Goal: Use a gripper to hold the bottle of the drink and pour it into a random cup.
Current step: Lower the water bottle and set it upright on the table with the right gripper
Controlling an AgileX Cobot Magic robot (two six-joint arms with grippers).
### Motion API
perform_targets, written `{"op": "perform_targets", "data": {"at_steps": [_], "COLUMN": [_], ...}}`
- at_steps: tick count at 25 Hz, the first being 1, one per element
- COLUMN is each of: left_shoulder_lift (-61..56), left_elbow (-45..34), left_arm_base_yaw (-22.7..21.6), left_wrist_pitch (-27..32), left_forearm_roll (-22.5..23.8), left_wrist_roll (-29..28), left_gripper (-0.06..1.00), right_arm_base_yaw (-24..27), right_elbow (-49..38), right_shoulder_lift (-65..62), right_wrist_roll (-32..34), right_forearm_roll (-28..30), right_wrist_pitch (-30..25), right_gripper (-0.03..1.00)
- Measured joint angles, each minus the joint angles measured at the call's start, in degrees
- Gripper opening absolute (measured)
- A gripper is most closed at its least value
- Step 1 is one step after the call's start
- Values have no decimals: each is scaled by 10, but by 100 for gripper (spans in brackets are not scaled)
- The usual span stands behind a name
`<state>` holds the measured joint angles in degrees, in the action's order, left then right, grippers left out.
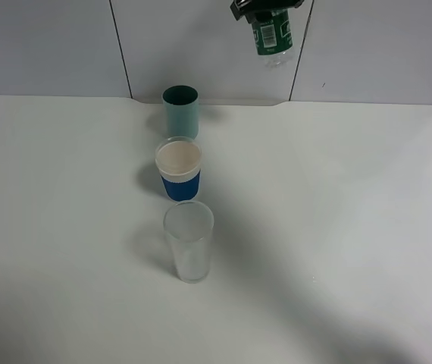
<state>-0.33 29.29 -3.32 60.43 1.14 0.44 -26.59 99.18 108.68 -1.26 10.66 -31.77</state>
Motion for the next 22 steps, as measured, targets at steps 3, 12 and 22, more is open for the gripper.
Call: {"op": "perform_targets", "data": {"at_steps": [3,12,22], "left_shoulder_lift": [0,0,0], "left_elbow": [0,0,0], "left_arm_base_yaw": [0,0,0], "left_wrist_pitch": [0,0,0], "left_forearm_roll": [0,0,0], "left_wrist_roll": [0,0,0], "left_gripper": [98,98,98], "right_arm_base_yaw": [16,25,25], "right_elbow": [-28,-240,-419], "right_shoulder_lift": [-5,-24,-24], "right_wrist_roll": [-88,-199,-115], "right_forearm_roll": [-80,-173,-127], "right_wrist_pitch": [34,222,484], "right_gripper": [57,57,57]}}
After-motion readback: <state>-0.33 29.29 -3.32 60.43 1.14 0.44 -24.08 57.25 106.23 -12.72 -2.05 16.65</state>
